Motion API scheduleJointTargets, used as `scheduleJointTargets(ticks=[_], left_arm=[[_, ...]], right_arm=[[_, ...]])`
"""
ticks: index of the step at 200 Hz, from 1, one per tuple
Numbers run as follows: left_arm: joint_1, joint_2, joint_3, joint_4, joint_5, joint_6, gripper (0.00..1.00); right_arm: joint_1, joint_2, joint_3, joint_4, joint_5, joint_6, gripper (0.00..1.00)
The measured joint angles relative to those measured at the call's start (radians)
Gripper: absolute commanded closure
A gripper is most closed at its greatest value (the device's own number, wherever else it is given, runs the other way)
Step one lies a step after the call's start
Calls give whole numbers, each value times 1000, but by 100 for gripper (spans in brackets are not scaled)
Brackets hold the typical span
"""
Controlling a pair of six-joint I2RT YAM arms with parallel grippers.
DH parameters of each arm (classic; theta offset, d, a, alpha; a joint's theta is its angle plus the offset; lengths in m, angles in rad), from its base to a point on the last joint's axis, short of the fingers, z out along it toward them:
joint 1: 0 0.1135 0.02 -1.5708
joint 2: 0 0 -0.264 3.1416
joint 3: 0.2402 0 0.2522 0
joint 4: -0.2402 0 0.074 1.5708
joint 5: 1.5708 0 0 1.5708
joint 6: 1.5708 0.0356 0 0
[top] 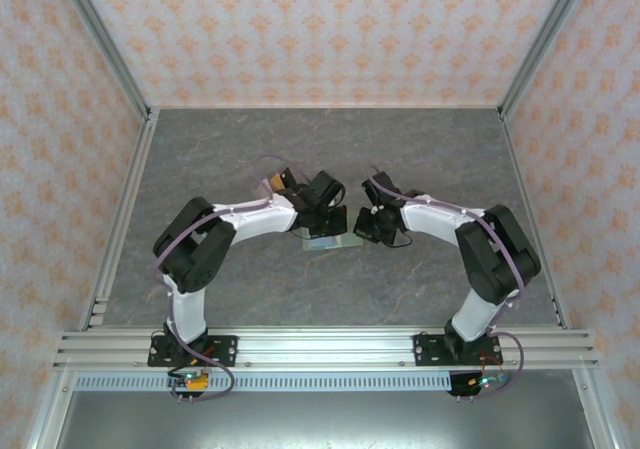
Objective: Take the credit cards out of the card holder
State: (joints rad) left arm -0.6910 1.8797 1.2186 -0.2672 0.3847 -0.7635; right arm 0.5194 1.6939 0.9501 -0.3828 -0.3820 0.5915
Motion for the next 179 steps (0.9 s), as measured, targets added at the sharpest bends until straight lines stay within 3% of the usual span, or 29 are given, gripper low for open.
scheduleJointTargets(ticks=[28,44,85,179], left_arm=[[29,-101,-27,-42,-53,-14,60],[44,-135,-48,-66,-82,-23,50],[52,-141,-87,-138,-132,-29,47],[52,-80,-94,-141,-120,-28,45]], right_arm=[[0,13,0,8,7,3,95],[0,14,0,8,8,3,95],[0,16,0,9,8,3,95],[0,20,2,8,8,3,95]])
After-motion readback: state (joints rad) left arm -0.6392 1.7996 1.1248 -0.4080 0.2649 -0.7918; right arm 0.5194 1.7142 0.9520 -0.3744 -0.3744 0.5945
